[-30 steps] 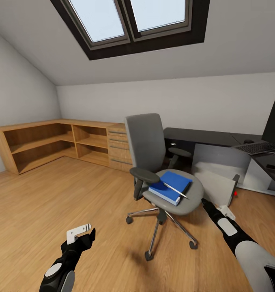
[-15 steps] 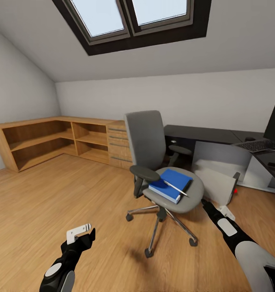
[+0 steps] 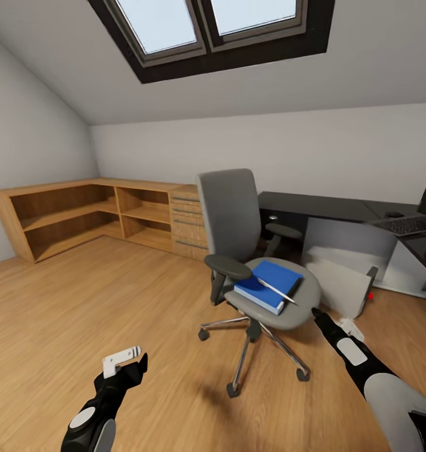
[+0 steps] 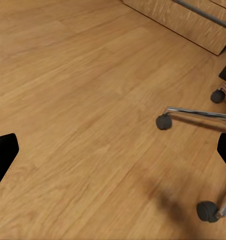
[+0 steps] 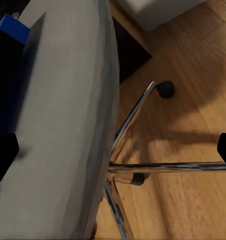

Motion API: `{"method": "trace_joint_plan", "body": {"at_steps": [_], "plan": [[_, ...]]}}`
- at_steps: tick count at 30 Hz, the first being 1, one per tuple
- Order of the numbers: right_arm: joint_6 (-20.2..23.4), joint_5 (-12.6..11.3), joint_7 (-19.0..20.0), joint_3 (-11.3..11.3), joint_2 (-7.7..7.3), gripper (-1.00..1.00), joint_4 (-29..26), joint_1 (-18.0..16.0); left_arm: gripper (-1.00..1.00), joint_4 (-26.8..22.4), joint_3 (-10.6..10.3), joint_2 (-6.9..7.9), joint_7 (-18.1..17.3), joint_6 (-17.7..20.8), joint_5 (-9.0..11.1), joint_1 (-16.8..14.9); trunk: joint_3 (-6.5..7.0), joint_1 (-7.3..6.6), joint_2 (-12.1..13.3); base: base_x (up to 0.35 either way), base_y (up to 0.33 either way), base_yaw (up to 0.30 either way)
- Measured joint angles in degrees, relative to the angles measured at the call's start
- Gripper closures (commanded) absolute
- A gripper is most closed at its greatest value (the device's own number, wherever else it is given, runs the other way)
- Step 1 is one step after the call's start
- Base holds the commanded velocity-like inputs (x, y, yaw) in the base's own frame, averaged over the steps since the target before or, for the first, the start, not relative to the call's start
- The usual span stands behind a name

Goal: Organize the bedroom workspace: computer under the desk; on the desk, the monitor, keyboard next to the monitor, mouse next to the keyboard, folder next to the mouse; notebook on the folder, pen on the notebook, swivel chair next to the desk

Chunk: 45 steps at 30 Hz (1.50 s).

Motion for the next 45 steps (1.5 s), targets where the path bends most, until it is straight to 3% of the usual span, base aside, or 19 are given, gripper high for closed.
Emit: {"method": "trace_joint_plan", "body": {"at_steps": [13, 23, 40, 45], "plan": [[-0.02, -0.01, 0.20, 0.00, 0.10, -1.00, 0.11, 0.01, -1.00, 0.01, -0.01, -0.04, 0.00, -0.01, 0.10, -0.01, 0.00, -0.01, 0.00, 0.018, 0.000, 0.089], [-0.07, 0.01, 2.15, -0.01, 0.17, -1.00, 0.24, 0.02, -1.00, 0.01, -0.01, -0.04, 0.00, 0.00, 0.13, -0.01, 0.00, -0.03, 0.00, 0.276, 0.088, 0.001], [-0.10, 0.22, 2.05, -0.17, 0.15, -1.00, 0.30, 0.04, -1.00, 0.00, -0.02, -0.07, 0.00, -0.06, -0.04, -0.01, 0.00, -0.03, 0.00, 0.301, 0.080, 0.000], [-0.11, 0.14, 2.15, -0.19, 0.25, -1.00, 0.24, -0.01, -1.00, -0.01, -0.08, -0.17, 0.00, -0.01, -0.04, 0.01, 0.00, 0.00, 0.00, 0.050, 0.004, 0.194]]}}
